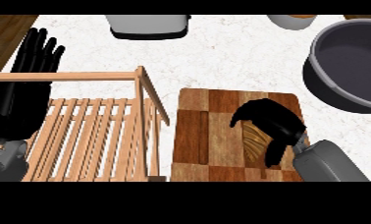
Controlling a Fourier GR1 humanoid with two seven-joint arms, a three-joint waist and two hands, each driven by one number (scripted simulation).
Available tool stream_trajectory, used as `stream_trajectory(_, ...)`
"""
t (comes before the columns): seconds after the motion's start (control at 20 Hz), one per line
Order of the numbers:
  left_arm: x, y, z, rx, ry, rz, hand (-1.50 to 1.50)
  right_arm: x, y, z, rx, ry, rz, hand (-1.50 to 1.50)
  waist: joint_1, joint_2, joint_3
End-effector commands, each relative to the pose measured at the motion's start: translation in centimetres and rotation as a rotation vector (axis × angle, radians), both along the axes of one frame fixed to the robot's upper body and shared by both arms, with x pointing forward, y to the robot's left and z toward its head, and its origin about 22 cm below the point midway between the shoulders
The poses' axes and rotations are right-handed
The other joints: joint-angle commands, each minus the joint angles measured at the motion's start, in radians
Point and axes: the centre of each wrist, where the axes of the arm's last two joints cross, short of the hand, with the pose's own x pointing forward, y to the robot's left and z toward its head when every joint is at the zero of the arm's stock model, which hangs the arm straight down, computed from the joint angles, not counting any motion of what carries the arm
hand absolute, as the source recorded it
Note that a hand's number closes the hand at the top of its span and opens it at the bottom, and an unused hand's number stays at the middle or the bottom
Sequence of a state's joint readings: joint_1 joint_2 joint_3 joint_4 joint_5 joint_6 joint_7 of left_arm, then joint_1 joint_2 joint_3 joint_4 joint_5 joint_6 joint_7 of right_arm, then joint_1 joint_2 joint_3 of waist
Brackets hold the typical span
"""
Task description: Pick the croissant from the cutting board and place it in the pot
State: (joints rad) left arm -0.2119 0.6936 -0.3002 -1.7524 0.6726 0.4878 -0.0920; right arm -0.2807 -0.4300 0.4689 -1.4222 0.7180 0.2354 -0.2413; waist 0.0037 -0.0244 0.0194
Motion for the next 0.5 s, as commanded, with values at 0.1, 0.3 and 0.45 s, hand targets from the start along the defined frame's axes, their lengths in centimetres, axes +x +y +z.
stream_trajectory(0.1, 1.7, 1.1, -3.9, 0.041, 0.051, 0.050, 0.00, 0.5, 1.4, -1.0, 0.036, -0.052, 0.061, 1.50, -0.012, 0.032, -0.020)
stream_trajectory(0.3, 2.3, -0.6, -2.2, 0.016, 0.049, 0.050, 0.00, -0.2, 2.2, -2.1, 0.027, -0.061, 0.056, 1.50, -0.016, 0.031, -0.019)
stream_trajectory(0.45, 2.9, 0.5, -2.4, 0.044, 0.032, 0.071, 0.00, 0.3, 3.0, 0.6, 0.043, -0.151, 0.010, 1.50, -0.028, 0.030, -0.020)
